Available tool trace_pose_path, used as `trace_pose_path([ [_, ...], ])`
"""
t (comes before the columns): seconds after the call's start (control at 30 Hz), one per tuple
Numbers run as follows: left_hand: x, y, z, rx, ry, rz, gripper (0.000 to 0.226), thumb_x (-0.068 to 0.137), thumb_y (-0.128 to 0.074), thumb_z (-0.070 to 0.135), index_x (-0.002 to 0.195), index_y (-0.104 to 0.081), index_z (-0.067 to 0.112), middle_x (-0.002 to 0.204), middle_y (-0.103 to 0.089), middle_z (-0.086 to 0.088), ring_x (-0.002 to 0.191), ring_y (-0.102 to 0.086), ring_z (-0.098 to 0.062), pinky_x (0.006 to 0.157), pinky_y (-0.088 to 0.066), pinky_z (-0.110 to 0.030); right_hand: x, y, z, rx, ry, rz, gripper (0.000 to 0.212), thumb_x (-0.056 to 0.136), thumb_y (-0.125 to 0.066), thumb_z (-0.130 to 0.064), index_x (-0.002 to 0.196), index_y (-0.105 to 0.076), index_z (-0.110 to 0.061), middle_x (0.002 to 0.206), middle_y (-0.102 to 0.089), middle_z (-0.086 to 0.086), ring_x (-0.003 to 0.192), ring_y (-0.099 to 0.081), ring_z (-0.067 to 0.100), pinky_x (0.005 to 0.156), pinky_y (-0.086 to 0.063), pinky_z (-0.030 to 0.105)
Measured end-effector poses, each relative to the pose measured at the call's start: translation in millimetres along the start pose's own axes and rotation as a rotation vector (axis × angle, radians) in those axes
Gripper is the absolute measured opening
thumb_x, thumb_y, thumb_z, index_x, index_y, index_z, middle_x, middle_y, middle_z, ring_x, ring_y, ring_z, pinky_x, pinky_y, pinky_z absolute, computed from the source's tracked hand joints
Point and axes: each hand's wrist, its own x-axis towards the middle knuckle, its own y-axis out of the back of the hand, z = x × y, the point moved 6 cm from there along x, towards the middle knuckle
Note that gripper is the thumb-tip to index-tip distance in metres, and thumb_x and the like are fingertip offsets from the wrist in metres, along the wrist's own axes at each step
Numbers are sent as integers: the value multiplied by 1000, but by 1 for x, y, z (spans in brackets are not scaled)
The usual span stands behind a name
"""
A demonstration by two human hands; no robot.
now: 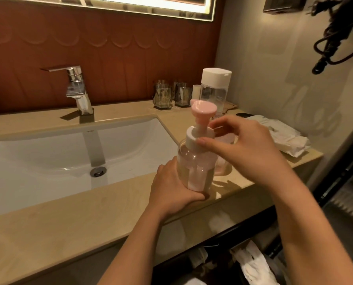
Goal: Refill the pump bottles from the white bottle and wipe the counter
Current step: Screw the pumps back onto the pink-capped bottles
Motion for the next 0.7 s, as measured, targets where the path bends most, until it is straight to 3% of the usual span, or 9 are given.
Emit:
trace_pose_path([
  [0.07, -1, 0, 0, 3, 22, -23, 73, 39, -77, 58, 103, -52, 35, 96, -58, 15, 93, -56, -13, 76, -53, -39, 10, 2, 0, 15, -11, -8, 47, 66, -75, -44, 103, -57, -22, 91, -58, -13, 83, -54, 1, 66, -43, 12],
  [0.2, -5, 1, 7, 18, 19, -51, 60, 46, -83, 48, 93, -47, 42, 92, -50, 22, 95, -51, -10, 79, -50, -34, 27, -24, 2, 183, -36, -137, 69, 60, -73, -48, 120, -48, -23, 110, -54, -15, 100, -52, 3, 76, -42, 12],
  [0.3, -7, 3, 6, -86, 52, -52, 56, 51, -88, 32, 83, -44, 43, 89, -49, 22, 85, -53, -2, 75, -49, -26, 30, -42, 4, 283, -19, -182, 51, 71, -73, -41, 116, -55, -27, 119, -58, -13, 111, -52, 4, 81, -39, 12],
  [0.4, -5, 1, -1, -154, 85, -49, 68, 39, -85, 42, 97, -51, 44, 94, -63, 16, 86, -62, -3, 78, -55, -35, 29, -45, 7, 282, -20, -89, 35, 75, -71, -42, 104, -62, -24, 104, -62, -13, 96, -53, -3, 73, -40, 11],
  [0.5, -1, -5, -6, -121, 58, -37, 81, 36, -80, 54, 111, -50, 42, 101, -63, 14, 91, -62, -7, 80, -56, -36, 24, -45, 9, 277, -46, 74, 29, 78, -69, -42, 94, -63, -18, 87, -62, -9, 84, -56, -1, 73, -49, 19],
  [0.7, -1, -5, -4, -58, 66, 20, 77, 44, -61, 69, 113, -49, 36, 108, -62, 11, 102, -58, -13, 87, -52, -38, 19, -47, 7, 148, -97, 286, 37, 85, -59, -48, 93, -62, -12, 87, -62, 0, 85, -56, 11, 78, -47, 27],
])
